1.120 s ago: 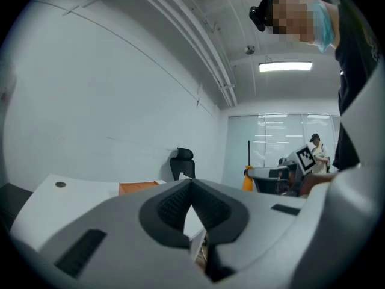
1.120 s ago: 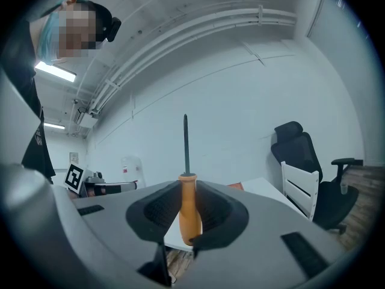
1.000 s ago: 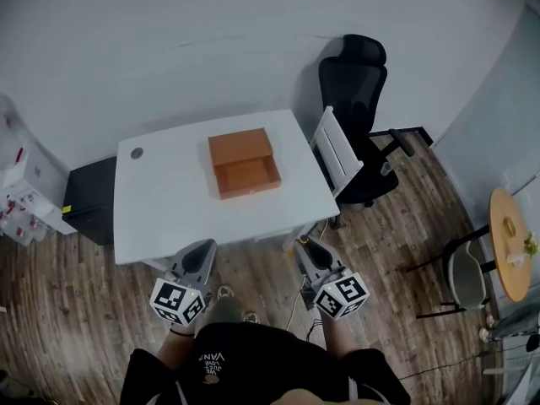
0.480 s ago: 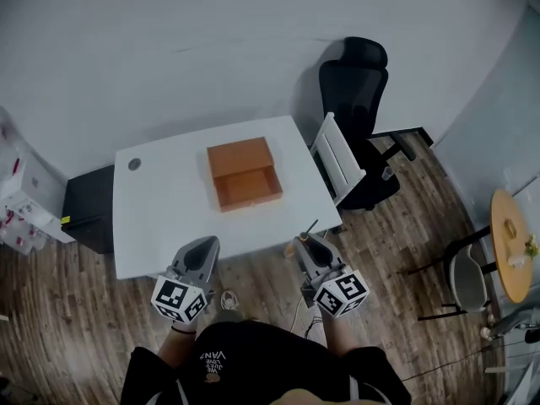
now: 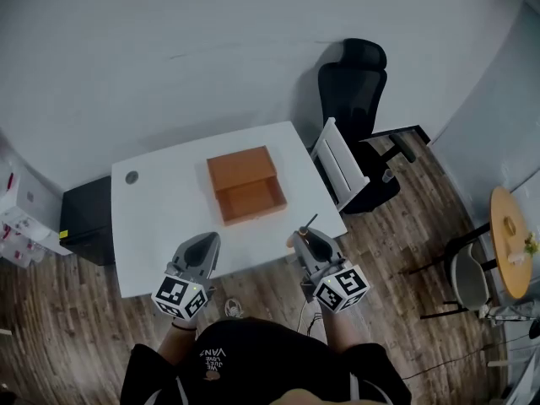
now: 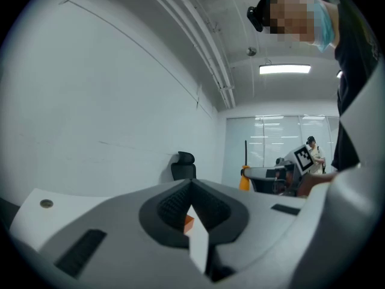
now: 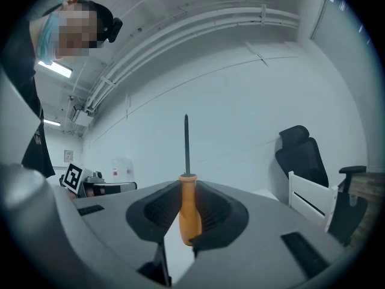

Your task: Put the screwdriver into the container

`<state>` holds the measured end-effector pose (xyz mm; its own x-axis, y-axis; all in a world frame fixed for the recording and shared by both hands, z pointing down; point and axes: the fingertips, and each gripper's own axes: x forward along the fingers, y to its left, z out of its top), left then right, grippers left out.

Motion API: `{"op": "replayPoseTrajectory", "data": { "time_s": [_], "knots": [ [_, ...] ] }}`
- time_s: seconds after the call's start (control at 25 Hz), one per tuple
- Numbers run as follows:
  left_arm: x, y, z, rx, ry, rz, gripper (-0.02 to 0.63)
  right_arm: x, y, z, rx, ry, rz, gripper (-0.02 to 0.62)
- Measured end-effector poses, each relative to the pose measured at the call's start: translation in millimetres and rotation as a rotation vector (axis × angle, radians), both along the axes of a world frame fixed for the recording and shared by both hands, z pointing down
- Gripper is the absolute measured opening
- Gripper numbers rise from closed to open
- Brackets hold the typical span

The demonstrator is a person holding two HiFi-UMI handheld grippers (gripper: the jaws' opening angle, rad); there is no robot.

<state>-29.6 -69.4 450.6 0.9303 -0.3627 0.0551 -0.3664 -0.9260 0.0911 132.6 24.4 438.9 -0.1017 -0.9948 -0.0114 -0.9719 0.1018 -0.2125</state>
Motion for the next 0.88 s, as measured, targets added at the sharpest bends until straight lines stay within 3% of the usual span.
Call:
{"op": "replayPoseTrajectory", "data": {
  "time_s": [0.52, 0.88],
  "knots": [
    [3.8, -69.0, 0.1, 0.006, 0.002, 0.085, 0.015, -2.6, -67.0, -3.1, 0.013, 0.006, 0.073, 0.078],
    [15.4, -90.1, 4.3, -0.01, -0.001, 0.075, 0.015, 10.1, -89.3, -1.5, -0.002, 0.01, 0.062, 0.078]
  ]
}}
